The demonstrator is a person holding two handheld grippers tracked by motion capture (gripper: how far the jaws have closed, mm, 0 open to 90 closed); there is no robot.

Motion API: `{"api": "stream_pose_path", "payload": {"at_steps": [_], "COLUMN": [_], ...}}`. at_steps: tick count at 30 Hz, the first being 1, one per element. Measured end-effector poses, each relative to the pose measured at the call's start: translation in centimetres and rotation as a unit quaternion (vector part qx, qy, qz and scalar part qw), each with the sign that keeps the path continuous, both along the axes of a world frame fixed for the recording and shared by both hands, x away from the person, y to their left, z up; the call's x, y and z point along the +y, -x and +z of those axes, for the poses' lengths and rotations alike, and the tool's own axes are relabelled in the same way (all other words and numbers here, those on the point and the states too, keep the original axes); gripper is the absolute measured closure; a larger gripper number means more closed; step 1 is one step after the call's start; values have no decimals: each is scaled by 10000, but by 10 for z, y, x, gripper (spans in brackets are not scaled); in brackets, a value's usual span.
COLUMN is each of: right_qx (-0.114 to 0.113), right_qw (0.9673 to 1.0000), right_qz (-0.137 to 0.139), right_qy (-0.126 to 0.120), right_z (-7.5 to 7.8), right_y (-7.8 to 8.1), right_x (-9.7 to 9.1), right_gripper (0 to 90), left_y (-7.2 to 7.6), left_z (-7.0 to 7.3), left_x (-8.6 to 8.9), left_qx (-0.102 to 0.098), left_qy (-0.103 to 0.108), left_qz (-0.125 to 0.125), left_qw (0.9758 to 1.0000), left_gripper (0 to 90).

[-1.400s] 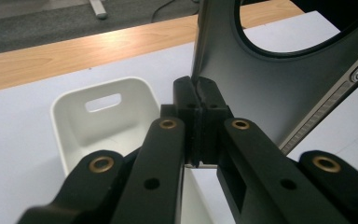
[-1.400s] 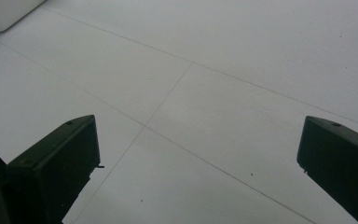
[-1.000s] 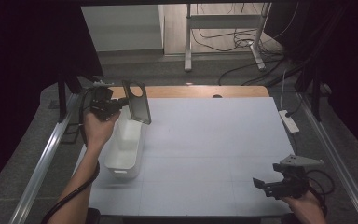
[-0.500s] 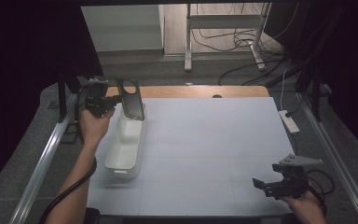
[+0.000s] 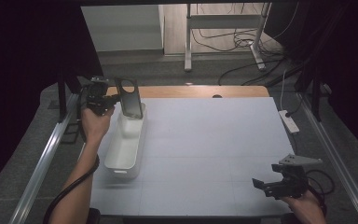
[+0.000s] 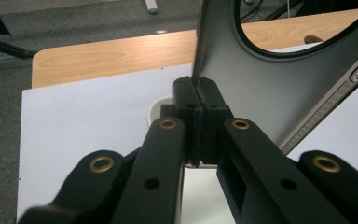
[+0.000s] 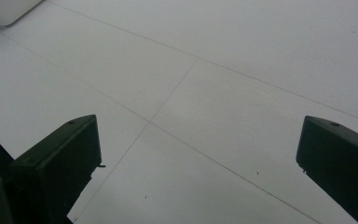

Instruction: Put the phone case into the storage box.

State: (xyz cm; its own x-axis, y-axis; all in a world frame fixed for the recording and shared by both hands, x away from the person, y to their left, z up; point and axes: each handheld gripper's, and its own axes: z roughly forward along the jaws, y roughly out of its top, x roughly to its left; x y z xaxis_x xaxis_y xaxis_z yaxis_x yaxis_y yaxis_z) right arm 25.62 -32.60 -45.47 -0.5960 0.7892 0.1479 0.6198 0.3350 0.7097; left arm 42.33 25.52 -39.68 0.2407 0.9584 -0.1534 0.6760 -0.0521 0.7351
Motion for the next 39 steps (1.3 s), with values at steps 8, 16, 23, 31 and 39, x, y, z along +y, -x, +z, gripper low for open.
{"api": "stream_pose_path", "payload": {"at_steps": [8, 16, 23, 31, 39], "right_qx": [-8, -1, 8, 22, 34], "right_qw": [10000, 10000, 10000, 10000, 10000], "right_qz": [10, 40, 43, 32, 31], "right_qy": [-2, 7, 13, 20, 17], "right_z": [0, 0, 0, 0, -1], "right_y": [0, 0, 0, 0, -1], "right_x": [0, 0, 0, 0, 1], "right_gripper": [5, 9, 10, 12, 13], "left_y": [-7, -13, -16, -17, -19], "left_z": [-9, -21, -32, -43, -49], "left_x": [-1, -1, -2, -1, -4], "left_qx": [49, 152, 247, 349, 431], "left_qy": [-31, -55, -35, -15, -65], "left_qz": [94, 193, 256, 288, 312], "left_qw": [9999, 9997, 9994, 9990, 9986], "left_gripper": [891, 891, 891, 891, 890]}}
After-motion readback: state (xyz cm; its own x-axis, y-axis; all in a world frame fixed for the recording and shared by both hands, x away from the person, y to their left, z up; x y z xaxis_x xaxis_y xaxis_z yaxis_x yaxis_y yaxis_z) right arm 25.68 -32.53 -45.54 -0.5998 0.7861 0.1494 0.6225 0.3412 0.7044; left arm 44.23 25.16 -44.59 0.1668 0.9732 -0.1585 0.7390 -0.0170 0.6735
